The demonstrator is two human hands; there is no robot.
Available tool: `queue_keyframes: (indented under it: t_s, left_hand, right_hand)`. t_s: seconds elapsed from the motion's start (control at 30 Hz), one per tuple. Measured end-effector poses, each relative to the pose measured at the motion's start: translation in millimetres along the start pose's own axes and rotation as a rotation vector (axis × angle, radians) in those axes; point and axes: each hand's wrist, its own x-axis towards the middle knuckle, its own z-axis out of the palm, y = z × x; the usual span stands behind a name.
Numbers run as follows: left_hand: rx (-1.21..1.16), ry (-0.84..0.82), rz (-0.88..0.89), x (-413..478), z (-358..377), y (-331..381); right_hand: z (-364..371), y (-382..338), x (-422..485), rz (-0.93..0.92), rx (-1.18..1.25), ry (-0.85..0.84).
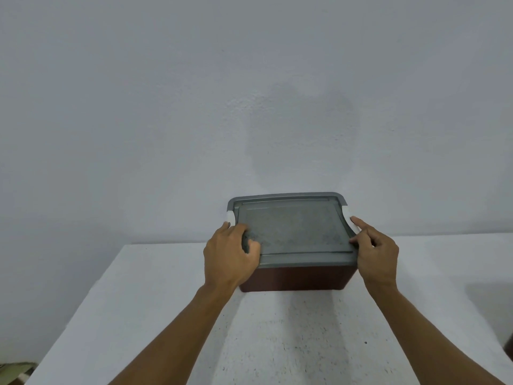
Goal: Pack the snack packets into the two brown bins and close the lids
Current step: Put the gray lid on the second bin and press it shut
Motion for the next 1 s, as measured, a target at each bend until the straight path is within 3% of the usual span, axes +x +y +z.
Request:
queue_keyframes:
  t_s: [0.17, 0.3, 0.43, 0.6, 0.8, 1.0]
  left_hand:
    - [0.035, 0.004, 0.035, -0.5, 2.9, -2.0]
    - [0.155, -0.005, 0.143, -2.8, -2.6, 3.3]
    - [0.3, -0.113, 0.221, -9.5, -7.7, 24.1]
    - [0.016, -0.094, 0.204, -47.0, 3.5, 63.4]
    - [-0.023, -0.042, 0.085, -99.6, 29.4, 157.7]
    - [-0.476, -0.438, -0.158, -158.5, 52.7, 287.0]
  right_hand:
    - [-5.3, -1.4, 1.4, -0.048, -0.131, -0.024]
    - [-31.3, -22.8, 2.4, -0.172, -0.537, -0.305]
    - [-74.5, -34.2, -8.9, -0.227, -0.571, -0.473]
    - [-152.5, -52.7, -5.8, -0.274, -0.607, -0.442]
    - [-274.4, -35.2, 5.4, -0.175, -0.63, -0.459]
    - [-380.1, 4.1, 15.6, -0.202, -0.76, -0.571]
